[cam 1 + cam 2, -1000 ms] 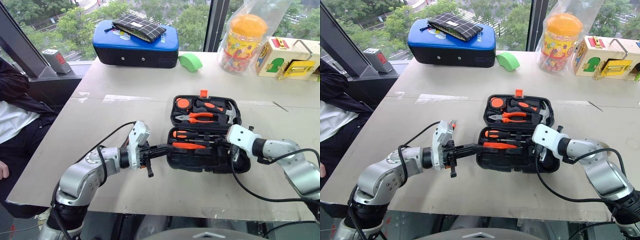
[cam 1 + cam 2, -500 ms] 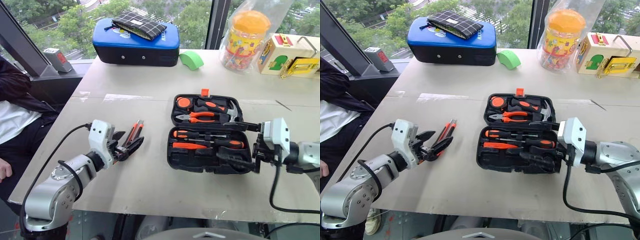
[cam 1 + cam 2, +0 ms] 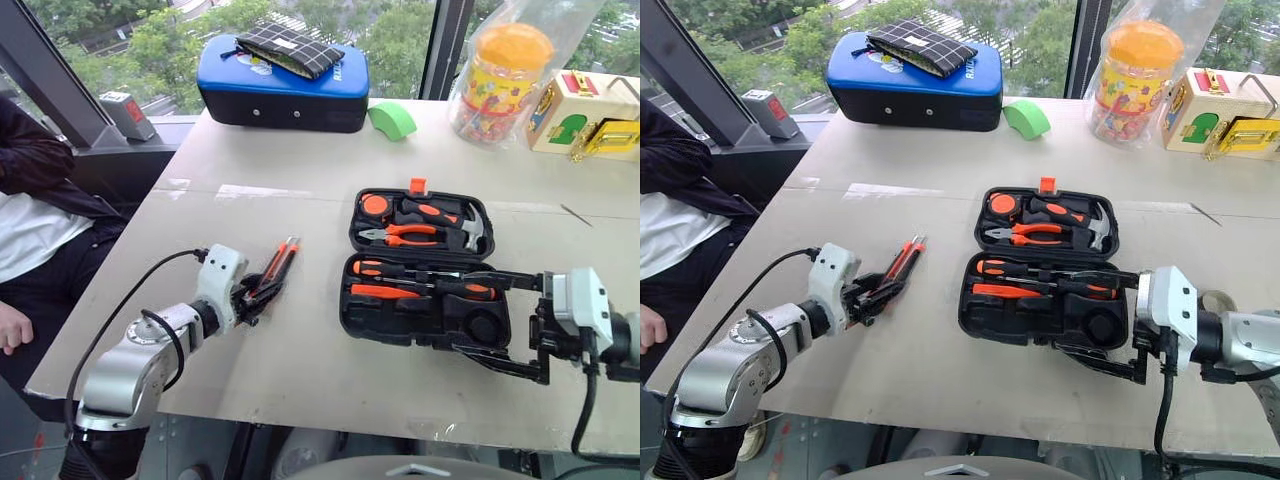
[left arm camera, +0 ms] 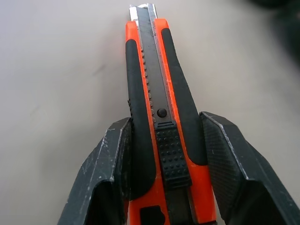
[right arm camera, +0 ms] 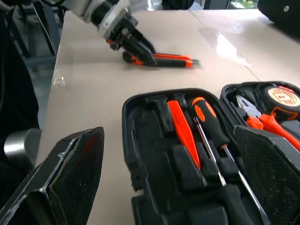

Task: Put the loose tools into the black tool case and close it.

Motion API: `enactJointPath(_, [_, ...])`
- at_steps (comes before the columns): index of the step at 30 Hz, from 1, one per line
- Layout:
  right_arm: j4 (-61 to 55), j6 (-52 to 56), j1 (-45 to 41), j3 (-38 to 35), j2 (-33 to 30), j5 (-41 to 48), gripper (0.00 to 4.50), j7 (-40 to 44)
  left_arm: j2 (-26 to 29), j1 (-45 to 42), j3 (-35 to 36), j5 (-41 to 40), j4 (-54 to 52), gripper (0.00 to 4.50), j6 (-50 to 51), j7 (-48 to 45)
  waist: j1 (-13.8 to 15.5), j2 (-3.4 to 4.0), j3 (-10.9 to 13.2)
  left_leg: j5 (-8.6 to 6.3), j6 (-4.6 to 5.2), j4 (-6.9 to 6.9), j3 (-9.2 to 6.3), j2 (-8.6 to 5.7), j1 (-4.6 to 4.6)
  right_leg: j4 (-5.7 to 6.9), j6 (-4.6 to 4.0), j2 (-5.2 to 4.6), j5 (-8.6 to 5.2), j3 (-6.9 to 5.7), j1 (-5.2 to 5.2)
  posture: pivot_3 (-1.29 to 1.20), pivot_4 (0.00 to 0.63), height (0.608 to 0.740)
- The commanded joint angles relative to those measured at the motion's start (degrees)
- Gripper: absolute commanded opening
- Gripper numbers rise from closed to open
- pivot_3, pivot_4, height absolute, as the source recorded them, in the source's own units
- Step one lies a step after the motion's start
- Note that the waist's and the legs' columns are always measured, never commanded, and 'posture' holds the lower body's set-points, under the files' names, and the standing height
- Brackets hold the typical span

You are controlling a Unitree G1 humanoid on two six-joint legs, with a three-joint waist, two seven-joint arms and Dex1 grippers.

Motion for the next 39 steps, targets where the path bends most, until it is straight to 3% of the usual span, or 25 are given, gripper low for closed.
enactJointPath(1, [-1.9, -2.1, 3.5, -5.5, -0.3, -0.2, 4.5, 1.7, 5.3, -4.0, -1.4, -2.0, -1.8, 1.62, -7.3, -14.3, -0.1, 0.02, 0.0, 0.0, 0.0, -0.01, 0.0, 0.0, 0.0, -0.02, 0.0, 0.0, 0.0, -0.01, 0.0, 0.0, 0.15, 0.74])
enactJointPath(6, [-2.2, -2.5, 9.9, -12.7, 0.3, -0.5, 4.5, 2.8, 7.5, -15.0, -15.5, 3.7, 1.9, 1.62, -12.4, -27.0, 0.0, 0.17, 0.0, -0.01, 0.03, 0.0, 0.07, -0.08, 0.02, -0.08, 0.0, 0.08, 0.01, -0.01, 0.07, 0.0, 0.15, 0.74])
enactJointPath(9, [-3.1, -2.3, 13.2, -16.2, 1.1, 0.0, 4.5, 3.1, 5.0, -21.0, -24.8, 10.2, 5.5, 1.62, -16.3, -30.5, -0.2, 0.15, 0.1, -0.02, 0.06, 0.0, 0.07, -0.08, 0.03, -0.1, 0.01, 0.13, 0.01, 0.01, 0.1, 0.0, 0.15, 0.74])
enactJointPath(13, [-4.3, -1.9, 16.3, -19.2, 1.9, 0.5, 4.5, 3.1, 0.1, -26.3, -31.2, 14.0, 9.1, 1.62, -16.6, -31.3, -0.4, 0.11, 0.1, -0.01, 0.06, 0.01, 0.06, 0.0, 0.01, -0.09, 0.02, 0.24, 0.02, 0.04, 0.11, 0.0, 0.15, 0.74])
enactJointPath(18, [-6.0, -1.6, 19.9, -22.2, 3.4, 0.6, 4.5, 2.6, -4.4, -30.2, -35.2, 16.5, 10.7, 1.62, -14.6, -31.2, -0.3, 0.1, 0.1, -0.01, 0.06, 0.05, 0.06, 0.0, 0.01, -0.08, 0.03, 0.29, 0.02, 0.03, 0.12, 0.0, 0.15, 0.74])
enactJointPath(33, [-9.8, -1.1, 25.7, -24.2, 5.9, 1.7, 4.5, 0.7, -8.9, -33.9, -39.4, 20.3, 11.4, 1.62, -12.2, -32.5, -0.1, 0.09, 0.1, -0.01, 0.07, 0.17, 0.06, 0.0, 0.04, 0.06, 0.04, 0.31, 0.01, 0.05, 0.13, 0.0, 0.15, 0.74])
enactJointPath(35, [-9.8, -1.3, 26.0, -23.9, 6.0, 1.5, 4.5, 0.5, -9.5, -34.1, -38.8, 20.1, 12.0, 2.62, -12.4, -32.3, -0.2, 0.09, 0.1, -0.01, 0.07, 0.19, 0.06, 0.0, 0.03, 0.07, 0.04, 0.31, 0.01, 0.05, 0.14, 0.0, 0.15, 0.74])
enactJointPath(39, [-9.5, -1.5, 26.0, -23.7, 6.0, 1.3, 4.5, 0.4, -10.9, -34.4, -34.5, 16.4, 12.3, 4.1, -9.2, -31.3, -0.2, 0.09, 0.1, -0.01, 0.06, 0.19, 0.06, 0.0, 0.04, 0.11, 0.04, 0.32, 0.01, 0.05, 0.14, 0.0, 0.15, 0.74])
